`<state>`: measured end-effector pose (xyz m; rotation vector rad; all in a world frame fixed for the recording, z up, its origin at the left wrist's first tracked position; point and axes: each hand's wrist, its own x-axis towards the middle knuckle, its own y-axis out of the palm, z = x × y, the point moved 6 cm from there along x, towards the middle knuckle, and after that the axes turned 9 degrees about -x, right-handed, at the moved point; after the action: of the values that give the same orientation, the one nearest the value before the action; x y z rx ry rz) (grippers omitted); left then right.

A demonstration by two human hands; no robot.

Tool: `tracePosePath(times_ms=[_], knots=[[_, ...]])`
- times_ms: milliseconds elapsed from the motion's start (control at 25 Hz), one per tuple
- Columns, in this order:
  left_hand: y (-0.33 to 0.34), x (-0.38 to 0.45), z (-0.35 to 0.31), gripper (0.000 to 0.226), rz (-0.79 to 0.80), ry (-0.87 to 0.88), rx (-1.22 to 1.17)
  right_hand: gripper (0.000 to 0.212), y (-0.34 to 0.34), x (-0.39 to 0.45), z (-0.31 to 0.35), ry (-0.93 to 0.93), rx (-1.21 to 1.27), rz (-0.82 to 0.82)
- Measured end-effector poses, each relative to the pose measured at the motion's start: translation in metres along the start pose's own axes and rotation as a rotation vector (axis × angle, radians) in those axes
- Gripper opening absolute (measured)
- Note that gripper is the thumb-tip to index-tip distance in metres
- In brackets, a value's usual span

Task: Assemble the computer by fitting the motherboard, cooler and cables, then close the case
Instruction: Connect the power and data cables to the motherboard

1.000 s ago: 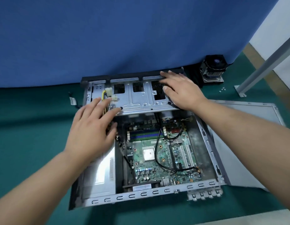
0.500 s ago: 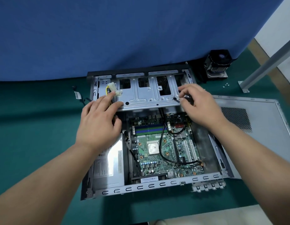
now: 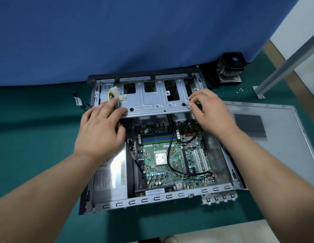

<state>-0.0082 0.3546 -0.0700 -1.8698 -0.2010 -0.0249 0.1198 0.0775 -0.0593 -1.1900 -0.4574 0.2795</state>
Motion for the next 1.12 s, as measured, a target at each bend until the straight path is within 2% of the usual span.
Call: tracePosePath(times_ms=[240, 360, 440, 560, 880, 1120], knots=[[-0.001, 0.0, 0.0, 0.055, -0.009, 0.004, 0.006, 0.014, -0.001, -0.003, 0.004, 0.03, -0.122, -0.042], [-0.002, -0.001, 0.001, 0.055, -0.011, 0.002, -0.001, 0.01, -0.002, -0.004, 0.005, 0.025, -0.097, -0.052], [-0.003, -0.001, 0.0, 0.055, -0.013, 0.001, -0.001, 0.018, -0.002, -0.004, 0.005, 0.038, -0.075, -0.035], [-0.004, -0.001, 0.0, 0.055, -0.011, -0.002, -0.006, 0.024, 0.0, 0.0, 0.009, -0.015, -0.171, -0.005], [-0.004, -0.002, -0.001, 0.055, -0.006, -0.001, -0.008, 0.017, -0.007, -0.004, 0.011, -0.016, -0.234, -0.128], [-0.004, -0.002, -0.001, 0.056, -0.004, 0.003, -0.002, 0.011, -0.002, -0.003, 0.021, -0.093, -0.397, -0.035]])
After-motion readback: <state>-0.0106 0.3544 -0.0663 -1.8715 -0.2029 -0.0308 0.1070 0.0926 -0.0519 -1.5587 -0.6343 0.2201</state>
